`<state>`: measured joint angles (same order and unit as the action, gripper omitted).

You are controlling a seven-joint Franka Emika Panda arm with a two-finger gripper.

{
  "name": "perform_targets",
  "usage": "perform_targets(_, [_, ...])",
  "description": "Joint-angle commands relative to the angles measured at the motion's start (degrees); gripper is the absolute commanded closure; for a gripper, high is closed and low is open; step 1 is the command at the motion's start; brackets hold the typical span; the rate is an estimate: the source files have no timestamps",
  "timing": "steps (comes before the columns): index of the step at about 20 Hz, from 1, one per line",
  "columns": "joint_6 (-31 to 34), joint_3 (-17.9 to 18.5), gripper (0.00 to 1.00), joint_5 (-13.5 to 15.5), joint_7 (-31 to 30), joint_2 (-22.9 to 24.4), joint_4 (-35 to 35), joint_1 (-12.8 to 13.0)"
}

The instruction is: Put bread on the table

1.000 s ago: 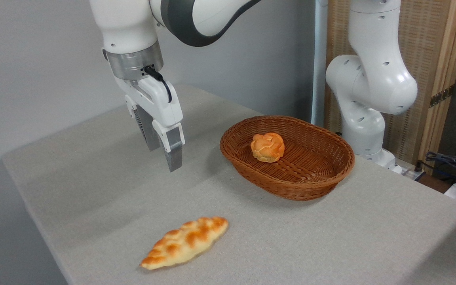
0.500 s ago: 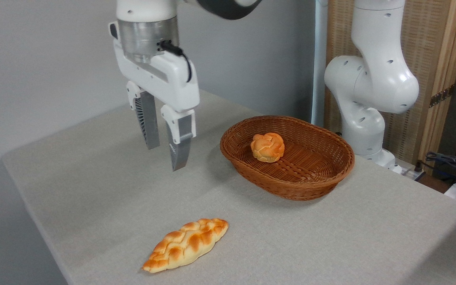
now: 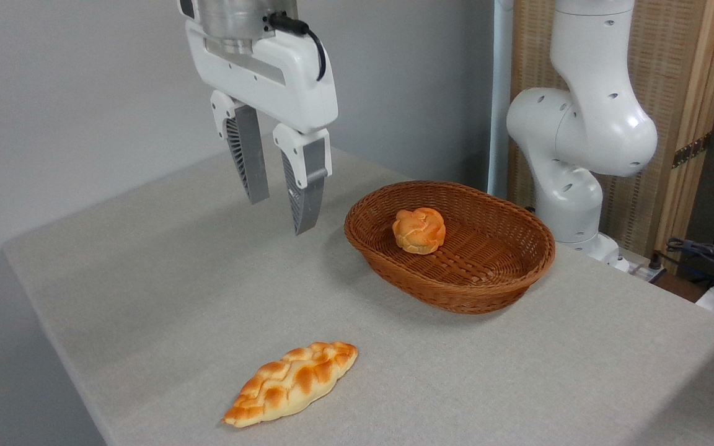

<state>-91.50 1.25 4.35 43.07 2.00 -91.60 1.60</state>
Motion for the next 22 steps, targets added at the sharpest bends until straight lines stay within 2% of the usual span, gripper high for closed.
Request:
perform_targets(1, [2.6,-0.2,0.0,0.4,0.6,-1.8,3.1,-0.3])
perform_targets(6, [2.5,-0.2,0.0,0.3,0.3,-1.8,3.0,-0.2])
perform_targets(8, [2.6,-0.3,0.0,-0.6,-0.8,-2.1,3.0,0.5])
perform_targets(12, [2.6,-1.6,0.0,-4.9,-3.1,-2.3,2.9,0.6])
perform_targets(22, [2.4,-1.3,0.0,-3.4,-2.3,-2.4,2.9,0.5])
